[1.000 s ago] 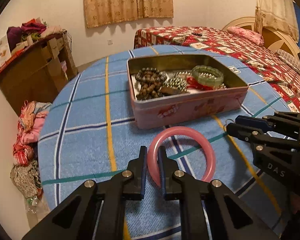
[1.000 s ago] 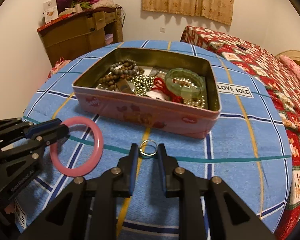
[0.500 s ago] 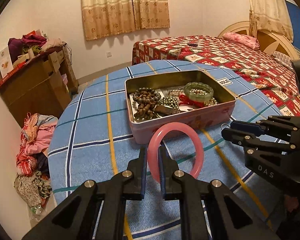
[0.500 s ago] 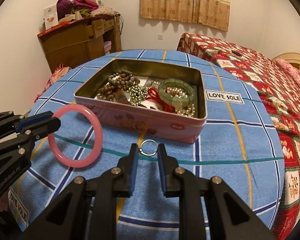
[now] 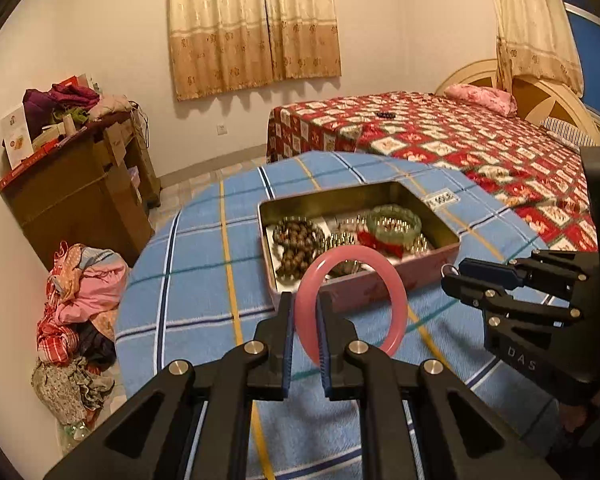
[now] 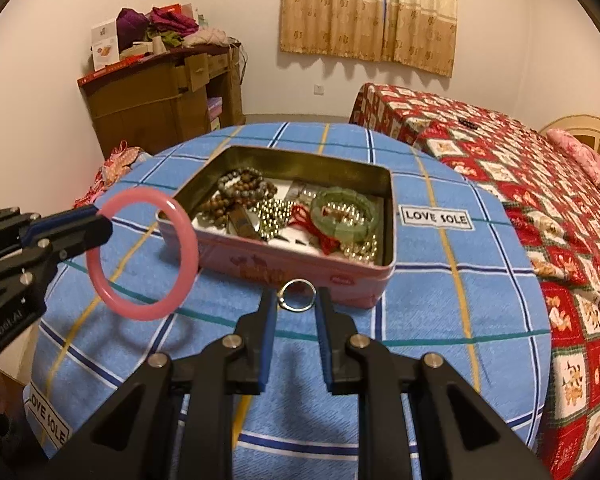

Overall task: Organize jewelry
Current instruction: 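Grasp the pink bangle with the left gripper while the right grasps the small ring, then lower the pink bangle and ring into the pink tin and open both grippers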

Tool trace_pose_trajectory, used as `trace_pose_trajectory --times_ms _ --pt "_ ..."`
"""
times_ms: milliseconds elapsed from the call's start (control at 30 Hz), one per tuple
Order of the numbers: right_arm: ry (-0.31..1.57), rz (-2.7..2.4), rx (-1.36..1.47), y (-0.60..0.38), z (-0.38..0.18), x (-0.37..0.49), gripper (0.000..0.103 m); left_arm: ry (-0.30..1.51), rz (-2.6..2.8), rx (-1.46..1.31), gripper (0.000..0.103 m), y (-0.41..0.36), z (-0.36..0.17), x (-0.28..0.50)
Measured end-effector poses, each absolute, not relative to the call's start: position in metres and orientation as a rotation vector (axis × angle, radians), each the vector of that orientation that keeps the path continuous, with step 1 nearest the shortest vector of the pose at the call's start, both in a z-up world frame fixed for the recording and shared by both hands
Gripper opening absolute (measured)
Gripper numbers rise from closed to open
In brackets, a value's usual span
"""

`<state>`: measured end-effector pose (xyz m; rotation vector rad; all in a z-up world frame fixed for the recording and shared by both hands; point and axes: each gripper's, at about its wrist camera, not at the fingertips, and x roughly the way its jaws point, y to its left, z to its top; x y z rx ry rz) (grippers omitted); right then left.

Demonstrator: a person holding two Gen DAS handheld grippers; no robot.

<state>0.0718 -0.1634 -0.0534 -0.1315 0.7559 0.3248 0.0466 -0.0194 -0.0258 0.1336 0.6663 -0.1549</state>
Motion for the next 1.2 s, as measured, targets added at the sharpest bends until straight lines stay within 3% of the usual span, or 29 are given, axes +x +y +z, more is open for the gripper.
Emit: trace_pose_trajectory --times_ms 533,1200 --pt "0.687 0.31 -0.143 -0.171 -0.022 0.098 0.022 0.607 -0.166 0.106 0.01 -0.019 0.009 0.088" --pt "0.671 0.293 -0.158 -0.168 -0.007 0.139 0.022 0.628 -0.158 0.097 0.01 -0.019 0.01 0.144"
